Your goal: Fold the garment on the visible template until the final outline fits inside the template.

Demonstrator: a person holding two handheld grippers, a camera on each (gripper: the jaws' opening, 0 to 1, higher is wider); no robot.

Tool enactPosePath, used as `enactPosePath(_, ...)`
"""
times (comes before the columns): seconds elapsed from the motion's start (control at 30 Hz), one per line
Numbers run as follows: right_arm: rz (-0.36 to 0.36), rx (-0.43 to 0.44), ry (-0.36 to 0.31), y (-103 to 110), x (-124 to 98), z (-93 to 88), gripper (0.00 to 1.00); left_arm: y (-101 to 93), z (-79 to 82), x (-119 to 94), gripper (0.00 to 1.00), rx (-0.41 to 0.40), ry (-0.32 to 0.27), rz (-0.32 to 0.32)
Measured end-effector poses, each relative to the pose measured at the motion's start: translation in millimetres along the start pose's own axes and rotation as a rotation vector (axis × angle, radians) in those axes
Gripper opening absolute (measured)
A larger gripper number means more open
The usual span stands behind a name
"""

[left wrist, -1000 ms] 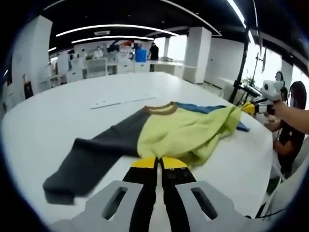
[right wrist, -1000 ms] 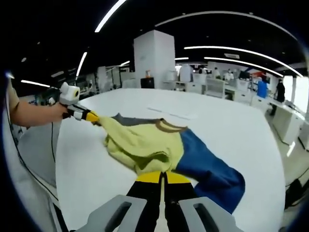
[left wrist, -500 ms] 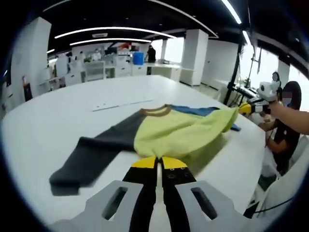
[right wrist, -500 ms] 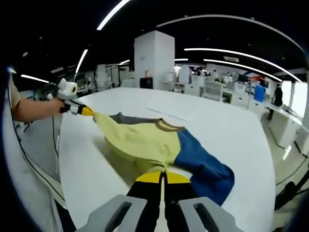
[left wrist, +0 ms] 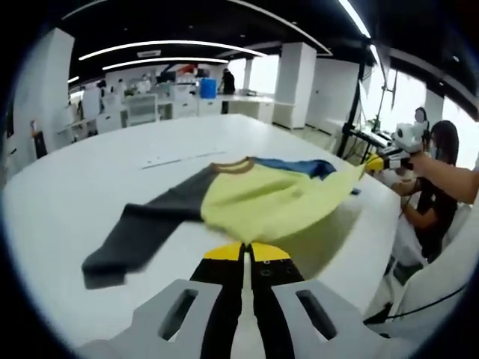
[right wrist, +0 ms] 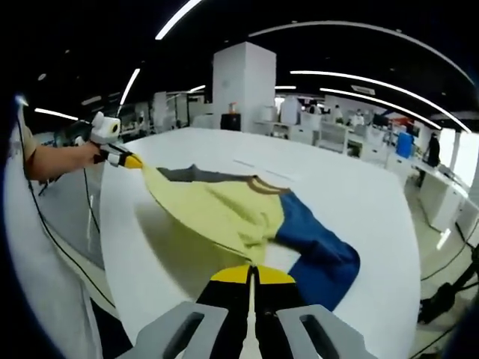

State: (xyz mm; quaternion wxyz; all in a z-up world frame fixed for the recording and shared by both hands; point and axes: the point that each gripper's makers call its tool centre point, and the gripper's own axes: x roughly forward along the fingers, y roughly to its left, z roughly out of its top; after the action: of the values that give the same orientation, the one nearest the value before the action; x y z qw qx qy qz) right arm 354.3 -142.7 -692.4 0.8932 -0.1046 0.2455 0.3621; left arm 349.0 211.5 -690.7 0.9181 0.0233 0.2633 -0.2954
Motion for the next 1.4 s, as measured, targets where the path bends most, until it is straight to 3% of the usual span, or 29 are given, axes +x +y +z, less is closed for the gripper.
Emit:
enactPosePath(0.9,0.156,0.094,0.214,47.7,-8.4,-46.2,0.00,-10.7,-57.5,-29.5,0.00,-0.058,0.136,-0.030)
enactPosePath(1.4,0.246,0.100,0.345,80.1,-6.5,-79.7,0.00,-25.0,-107.9,-46.1,0.00,-0.130,0.264,-0.071)
